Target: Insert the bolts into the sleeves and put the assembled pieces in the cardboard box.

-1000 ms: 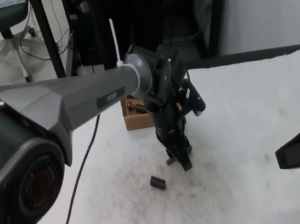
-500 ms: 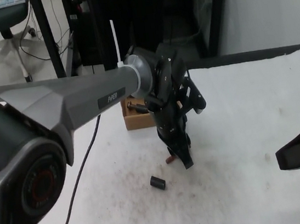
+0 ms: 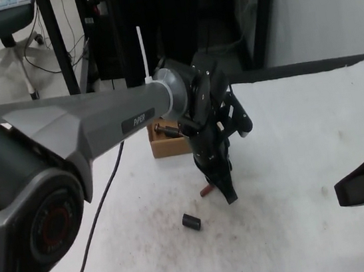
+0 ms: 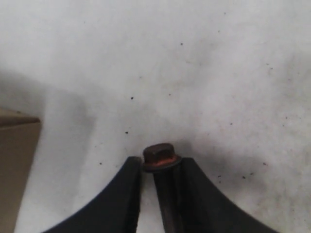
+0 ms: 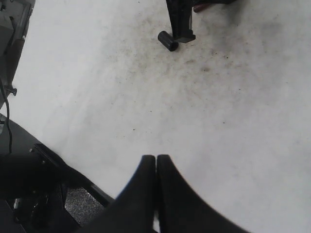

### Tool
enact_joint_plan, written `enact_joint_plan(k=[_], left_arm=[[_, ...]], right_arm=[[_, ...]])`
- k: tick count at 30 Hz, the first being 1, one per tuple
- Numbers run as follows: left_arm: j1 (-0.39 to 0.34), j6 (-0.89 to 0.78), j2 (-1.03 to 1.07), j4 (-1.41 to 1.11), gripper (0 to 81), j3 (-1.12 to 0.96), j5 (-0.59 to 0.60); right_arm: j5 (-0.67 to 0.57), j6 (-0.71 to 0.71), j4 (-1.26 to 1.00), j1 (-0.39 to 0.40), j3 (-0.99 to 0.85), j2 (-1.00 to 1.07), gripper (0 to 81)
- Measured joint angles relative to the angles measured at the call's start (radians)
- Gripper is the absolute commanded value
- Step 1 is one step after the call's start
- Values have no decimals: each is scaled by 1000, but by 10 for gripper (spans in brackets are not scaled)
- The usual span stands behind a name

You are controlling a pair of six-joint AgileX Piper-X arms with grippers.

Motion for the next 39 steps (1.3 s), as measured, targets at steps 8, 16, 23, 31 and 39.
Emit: enact_joint_plan(k=[8, 16, 23, 31, 39], left_arm=[[0, -34, 8, -13, 3, -34, -52], [11, -194, -97, 61, 3, -176, -249], [144, -386, -355, 322, 3, -96, -237], [266, -521, -736, 212, 3, 494, 68], [266, -601, -1313, -424, 3, 983, -15]], right_arm=[[0, 0, 0, 0, 0, 0, 4], [0, 0, -22, 0, 0, 0, 3], [-1, 26, -116, 38, 0, 0, 3], [17, 188, -454, 262, 0, 19, 2], [70, 227, -600, 414, -37, 236, 217]])
